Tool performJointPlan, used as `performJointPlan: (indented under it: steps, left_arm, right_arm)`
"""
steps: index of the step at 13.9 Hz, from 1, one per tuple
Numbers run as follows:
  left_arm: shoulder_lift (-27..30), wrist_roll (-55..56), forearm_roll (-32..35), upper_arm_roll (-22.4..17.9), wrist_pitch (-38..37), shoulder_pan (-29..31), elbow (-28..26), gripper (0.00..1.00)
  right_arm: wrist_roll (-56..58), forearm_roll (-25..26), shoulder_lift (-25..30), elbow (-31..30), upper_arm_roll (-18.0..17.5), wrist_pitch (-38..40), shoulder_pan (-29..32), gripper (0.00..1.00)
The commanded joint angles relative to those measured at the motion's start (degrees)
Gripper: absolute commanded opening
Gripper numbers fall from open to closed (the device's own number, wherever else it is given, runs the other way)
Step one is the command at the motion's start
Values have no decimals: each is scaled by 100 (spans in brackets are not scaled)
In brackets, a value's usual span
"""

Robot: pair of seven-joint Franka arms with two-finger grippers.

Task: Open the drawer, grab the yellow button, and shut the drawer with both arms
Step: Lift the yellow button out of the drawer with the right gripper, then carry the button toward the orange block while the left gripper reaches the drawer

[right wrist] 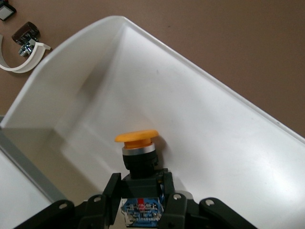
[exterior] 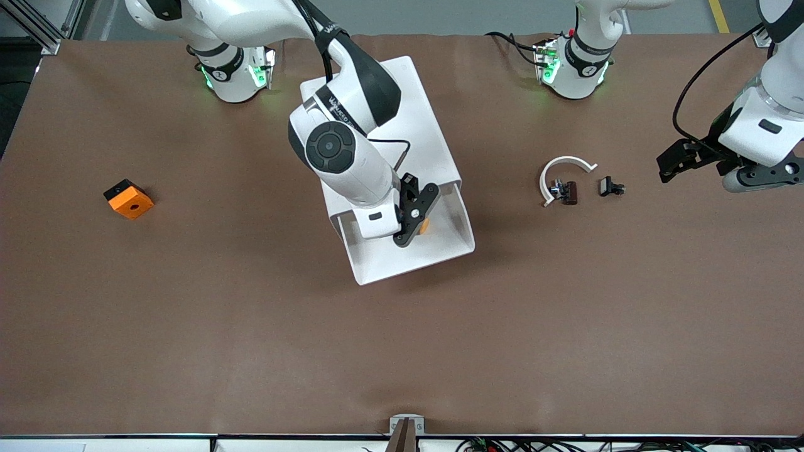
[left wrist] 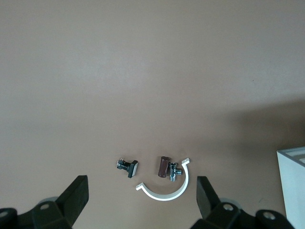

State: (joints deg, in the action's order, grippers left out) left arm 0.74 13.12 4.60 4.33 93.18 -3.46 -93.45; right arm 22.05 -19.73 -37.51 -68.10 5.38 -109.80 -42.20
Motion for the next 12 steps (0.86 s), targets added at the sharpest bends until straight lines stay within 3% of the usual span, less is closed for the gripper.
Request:
performJointPlan:
  steps: [1, 12]
  left_arm:
    - [32, 24, -82, 15, 77, -41, -41, 100]
    - [-249, -11, -3, 15, 586, -76, 81, 100]
  right_arm:
    - [-25, 136, -63, 288, -11, 240, 133, 1]
    - [-34, 49, 244, 755, -37, 423, 607, 1]
